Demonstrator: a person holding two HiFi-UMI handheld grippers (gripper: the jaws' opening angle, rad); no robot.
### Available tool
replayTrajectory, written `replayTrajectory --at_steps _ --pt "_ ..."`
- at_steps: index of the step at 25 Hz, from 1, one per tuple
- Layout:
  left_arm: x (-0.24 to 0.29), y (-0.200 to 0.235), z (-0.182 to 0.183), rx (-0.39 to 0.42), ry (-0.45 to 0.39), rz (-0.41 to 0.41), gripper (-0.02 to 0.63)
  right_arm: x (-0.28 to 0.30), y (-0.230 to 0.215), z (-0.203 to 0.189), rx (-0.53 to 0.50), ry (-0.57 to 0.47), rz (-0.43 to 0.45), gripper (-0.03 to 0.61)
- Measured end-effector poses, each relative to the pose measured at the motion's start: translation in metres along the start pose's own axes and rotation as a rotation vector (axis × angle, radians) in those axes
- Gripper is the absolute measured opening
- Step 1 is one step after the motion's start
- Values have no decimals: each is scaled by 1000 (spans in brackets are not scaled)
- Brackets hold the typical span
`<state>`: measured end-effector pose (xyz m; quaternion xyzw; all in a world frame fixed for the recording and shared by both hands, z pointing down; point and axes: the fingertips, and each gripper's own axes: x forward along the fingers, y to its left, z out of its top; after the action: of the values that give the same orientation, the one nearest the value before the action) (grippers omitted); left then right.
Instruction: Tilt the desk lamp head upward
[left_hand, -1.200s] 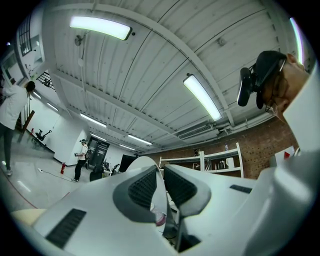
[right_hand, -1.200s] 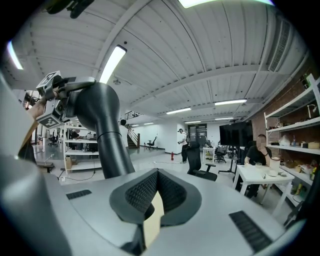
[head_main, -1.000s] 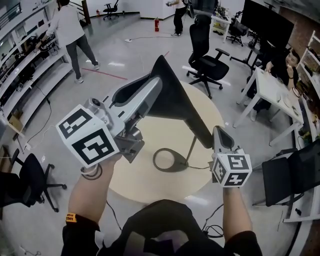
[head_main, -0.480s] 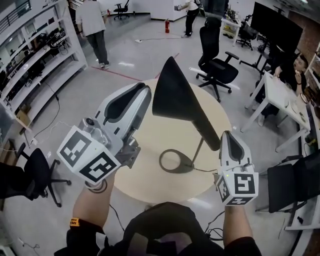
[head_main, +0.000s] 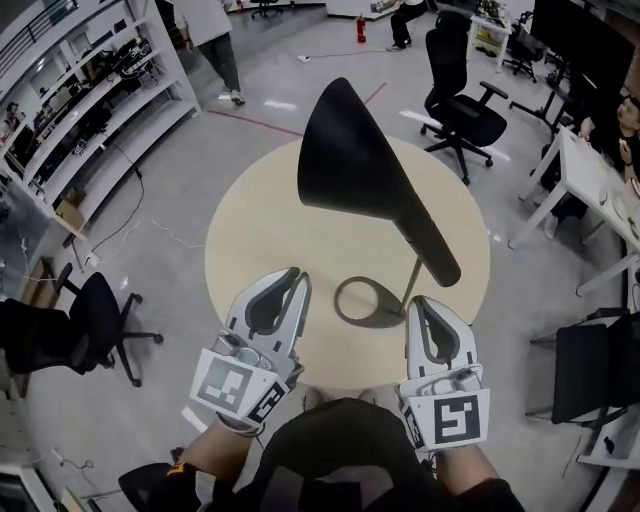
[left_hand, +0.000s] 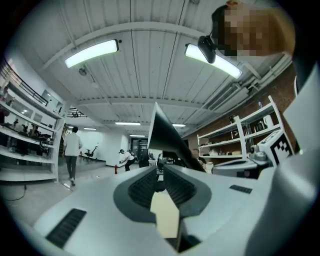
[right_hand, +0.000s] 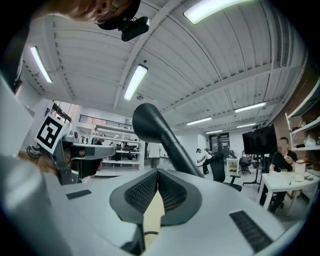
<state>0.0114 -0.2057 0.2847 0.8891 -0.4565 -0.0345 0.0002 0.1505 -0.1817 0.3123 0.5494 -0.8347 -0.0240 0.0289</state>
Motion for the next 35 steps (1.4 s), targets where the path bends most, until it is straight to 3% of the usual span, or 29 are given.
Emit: replayTrajectory --at_steps 6,10,14,18,24,35 --pt "-14 -39 -102 46 149 112 89 -9 12 -78 54 100 91 14" --pt "-29 -48 -166 33 267 174 56 -14 11 -122 76 128 116 14" --pt "-53 -54 -204 -25 350 205 48 -21 15 -144 55 137 128 14" --pt "-68 -52 -210 -56 362 214 48 -30 20 -155 35 159 103 14" --pt "-80 -36 -198 -63 339 212 48 -45 32 -154 116 225 9 14" --pt "-111 -11 -179 -36 320 148 48 -49 88 -131 64 215 -56 14"
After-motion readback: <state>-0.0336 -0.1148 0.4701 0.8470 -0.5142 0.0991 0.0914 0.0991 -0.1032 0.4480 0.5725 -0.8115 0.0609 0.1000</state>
